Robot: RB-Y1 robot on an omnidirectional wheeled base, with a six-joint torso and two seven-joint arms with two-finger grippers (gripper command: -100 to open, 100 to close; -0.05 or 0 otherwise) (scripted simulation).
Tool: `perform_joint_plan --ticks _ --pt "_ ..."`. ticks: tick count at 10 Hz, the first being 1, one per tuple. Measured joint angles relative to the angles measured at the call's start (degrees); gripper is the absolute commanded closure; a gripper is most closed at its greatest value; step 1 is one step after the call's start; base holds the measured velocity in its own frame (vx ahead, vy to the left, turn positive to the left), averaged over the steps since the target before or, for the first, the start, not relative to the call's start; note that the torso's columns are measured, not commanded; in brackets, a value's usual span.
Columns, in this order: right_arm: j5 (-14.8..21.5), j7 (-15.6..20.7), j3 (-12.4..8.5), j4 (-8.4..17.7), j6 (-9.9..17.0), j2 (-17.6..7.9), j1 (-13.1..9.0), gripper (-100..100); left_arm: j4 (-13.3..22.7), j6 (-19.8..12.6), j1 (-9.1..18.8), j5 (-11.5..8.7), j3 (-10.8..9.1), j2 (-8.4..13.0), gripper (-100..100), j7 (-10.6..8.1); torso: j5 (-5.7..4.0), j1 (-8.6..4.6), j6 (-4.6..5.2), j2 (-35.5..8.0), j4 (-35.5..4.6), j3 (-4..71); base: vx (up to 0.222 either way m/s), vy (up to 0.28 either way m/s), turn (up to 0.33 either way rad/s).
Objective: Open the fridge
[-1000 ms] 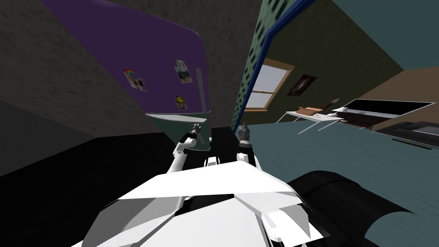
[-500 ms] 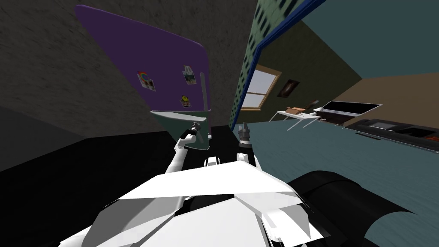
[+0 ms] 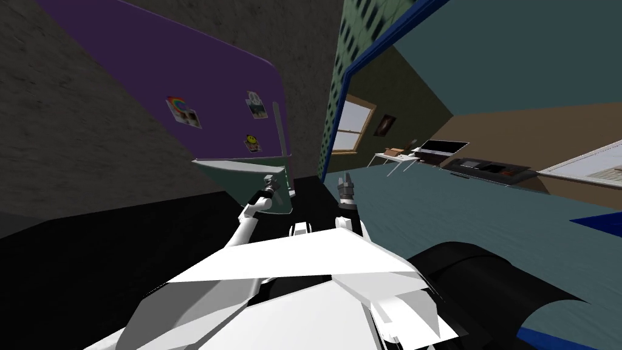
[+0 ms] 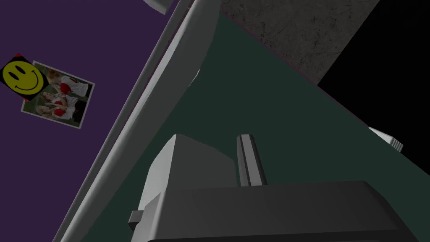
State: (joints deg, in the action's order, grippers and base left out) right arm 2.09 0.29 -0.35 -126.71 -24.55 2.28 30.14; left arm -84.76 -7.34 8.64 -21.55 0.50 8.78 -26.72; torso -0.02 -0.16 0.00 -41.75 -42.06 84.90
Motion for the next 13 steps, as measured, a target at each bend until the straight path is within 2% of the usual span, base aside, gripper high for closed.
perform_joint_plan --ticks 1,2,4,5,6,7,8,9,10,11,13 --pt "0.00 0.00 0.01 0.00 0.00 0.00 -0.04 0 1.23 1.26 -1.90 -1.23 1.29 0.99 100 -1.12 0.05 0.23 0.07 -0.72 -0.23 -0.41 -0.202 0.060 -0.453" --pt "0.00 0.00 0.01 0.01 0.01 -0.01 -0.05 0 1.09 1.48 -3.69 -1.87 1.32 1.13 100 -2.26 0.05 0.29 0.02 -1.08 -0.39 -0.68 -0.124 0.028 -0.433" --pt "0.00 0.00 -0.01 0.01 0.01 0.00 -0.01 0 2.29 3.75 -7.05 -4.62 2.16 3.53 100 -3.57 0.00 0.14 -0.07 -0.31 -0.18 -0.21 -0.017 -0.002 -0.012" --pt "0.00 0.00 -0.01 0.00 0.00 -0.01 0.00 0 3.58 5.90 -7.42 -6.52 2.80 5.51 100 -3.94 0.00 0.13 -0.03 -0.12 -0.11 -0.07 0.021 -0.011 0.022" --pt "0.00 0.00 -0.01 0.00 0.00 -0.01 0.00 0 3.47 7.21 -7.55 -7.48 2.68 6.67 100 -4.01 0.00 0.11 0.01 -0.21 -0.13 -0.12 -0.147 0.034 -0.340" --pt "0.00 0.00 0.00 0.00 0.00 -0.01 -0.04 0 6.32 9.84 -8.90 -9.26 4.60 8.56 100 -5.40 0.06 0.26 0.05 -0.89 -0.27 -0.51 -0.202 0.041 -0.448" --pt "0.00 0.00 0.00 0.01 0.01 -0.01 -0.04 0 7.31 11.95 -10.38 -11.19 5.21 10.62 100 -7.15 0.04 0.25 0.02 -1.05 -0.40 -0.67 -0.113 0.006 -0.377" --pt "0.00 0.00 0.00 0.01 0.01 -0.01 -0.03 0 7.22 14.10 -12.42 -12.96 5.46 12.50 100 -7.99 0.01 0.13 -0.01 -0.66 -0.29 -0.44 -0.044 -0.010 -0.139" --pt "0.00 0.00 -0.01 0.01 0.01 -0.01 -0.01 0 6.72 14.95 -13.38 -14.54 5.08 13.79 100 -8.01 -0.01 0.10 -0.03 -0.26 -0.16 -0.17 -0.163 -0.013 -0.360" --pt "0.00 0.00 0.00 0.00 0.01 0.00 -0.04 0 7.18 16.05 -15.83 -15.93 5.92 14.67 100 -8.73 0.02 0.11 0.03 -0.60 -0.20 -0.33 -0.211 0.010 -0.395" --pt "0.00 0.00 -0.01 0.01 0.01 -0.01 -0.02 0 9.41 18.54 -19.18 -19.23 7.01 17.57 100 -11.12 0.04 0.25 -0.01 -0.46 -0.23 -0.31 -0.072 0.000 -0.230"
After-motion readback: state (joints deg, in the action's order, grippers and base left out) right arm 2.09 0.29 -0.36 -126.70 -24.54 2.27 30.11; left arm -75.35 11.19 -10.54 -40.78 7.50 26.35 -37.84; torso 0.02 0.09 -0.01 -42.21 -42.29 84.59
